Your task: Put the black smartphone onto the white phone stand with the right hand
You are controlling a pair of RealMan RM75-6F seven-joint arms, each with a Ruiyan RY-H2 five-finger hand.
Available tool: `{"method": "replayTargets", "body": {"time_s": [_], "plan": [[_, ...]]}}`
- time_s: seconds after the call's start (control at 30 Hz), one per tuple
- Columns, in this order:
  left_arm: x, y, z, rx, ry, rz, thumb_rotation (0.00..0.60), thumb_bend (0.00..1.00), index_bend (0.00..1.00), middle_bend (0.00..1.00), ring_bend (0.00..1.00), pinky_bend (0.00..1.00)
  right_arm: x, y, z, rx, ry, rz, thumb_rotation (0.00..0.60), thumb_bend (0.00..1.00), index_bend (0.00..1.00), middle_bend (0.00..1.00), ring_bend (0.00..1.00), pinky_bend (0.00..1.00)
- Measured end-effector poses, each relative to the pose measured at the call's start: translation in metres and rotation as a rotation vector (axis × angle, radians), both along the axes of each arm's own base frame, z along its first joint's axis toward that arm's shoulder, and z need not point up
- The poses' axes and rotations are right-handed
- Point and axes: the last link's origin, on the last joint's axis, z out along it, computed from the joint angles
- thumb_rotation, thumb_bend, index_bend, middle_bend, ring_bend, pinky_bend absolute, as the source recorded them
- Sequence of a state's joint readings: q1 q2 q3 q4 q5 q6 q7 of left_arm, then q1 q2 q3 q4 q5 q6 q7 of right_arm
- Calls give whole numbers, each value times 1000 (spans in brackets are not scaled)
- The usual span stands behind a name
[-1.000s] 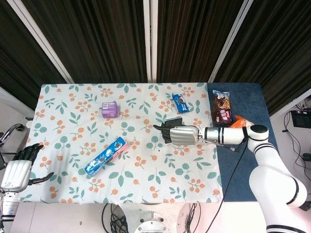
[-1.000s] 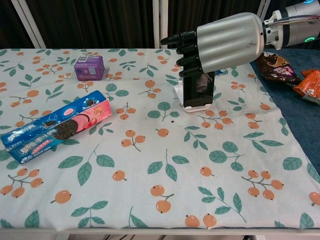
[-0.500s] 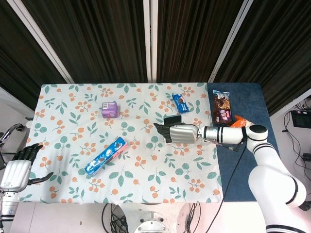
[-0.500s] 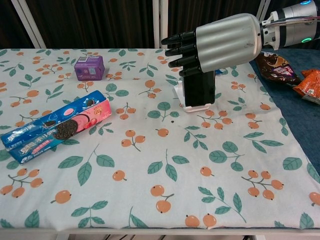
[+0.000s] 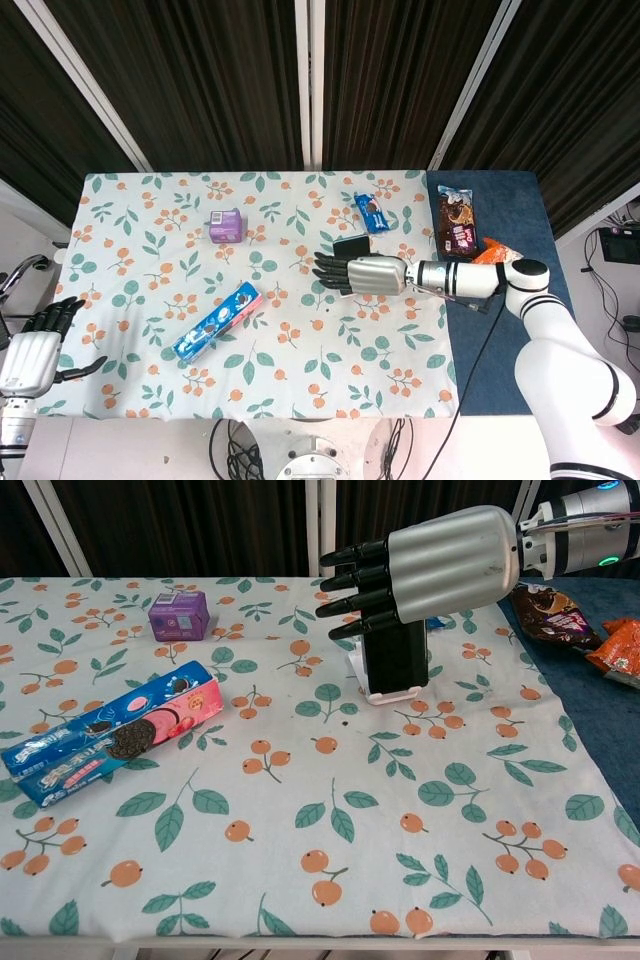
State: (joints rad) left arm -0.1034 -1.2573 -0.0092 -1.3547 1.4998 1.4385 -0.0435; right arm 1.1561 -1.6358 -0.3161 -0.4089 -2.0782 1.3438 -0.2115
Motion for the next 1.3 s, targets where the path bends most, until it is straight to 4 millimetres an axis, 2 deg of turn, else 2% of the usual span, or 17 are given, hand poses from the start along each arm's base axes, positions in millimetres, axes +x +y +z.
{"method": "replayTargets", "body": {"time_s": [0.17,0.37,0.53,0.67,0.87,0.97,1.1,1.2,1.3], "plan": [[0,0,0,-1,0,0,377,102,121,111,125,211,0,-1,9,-24,-30,1,600,152,0,0,0,0],[1,0,0,4,-2,-4,379,101,120,111,125,211,-6,4,31,-53,-107,-4,600,150,0,0,0,0],[2,0,1,11,-4,-5,383,102,120,111,125,210,-17,21,58,-66,-304,-72,600,134,0,0,0,0],[3,1,0,12,-3,-10,384,102,120,111,125,211,-36,44,79,-61,-482,-201,600,124,0,0,0,0],[5,1,1,15,-5,-18,389,103,120,111,125,211,-78,100,102,-26,-794,-581,600,154,0,0,0,0],[7,1,2,16,-7,-24,388,113,120,111,125,210,-110,140,112,-28,-987,-866,600,168,0,0,0,0],[11,1,4,18,-10,-38,388,122,120,111,125,210,-163,202,124,-107,-1231,-1217,600,176,0,0,0,0],[15,2,6,20,-8,-55,386,122,120,111,125,210,-194,237,129,-177,-1351,-1345,600,178,0,0,0,0],[17,3,7,16,-6,-69,388,122,120,111,125,210,-217,255,132,-221,-1402,-1384,600,182,0,0,0,0]]}}
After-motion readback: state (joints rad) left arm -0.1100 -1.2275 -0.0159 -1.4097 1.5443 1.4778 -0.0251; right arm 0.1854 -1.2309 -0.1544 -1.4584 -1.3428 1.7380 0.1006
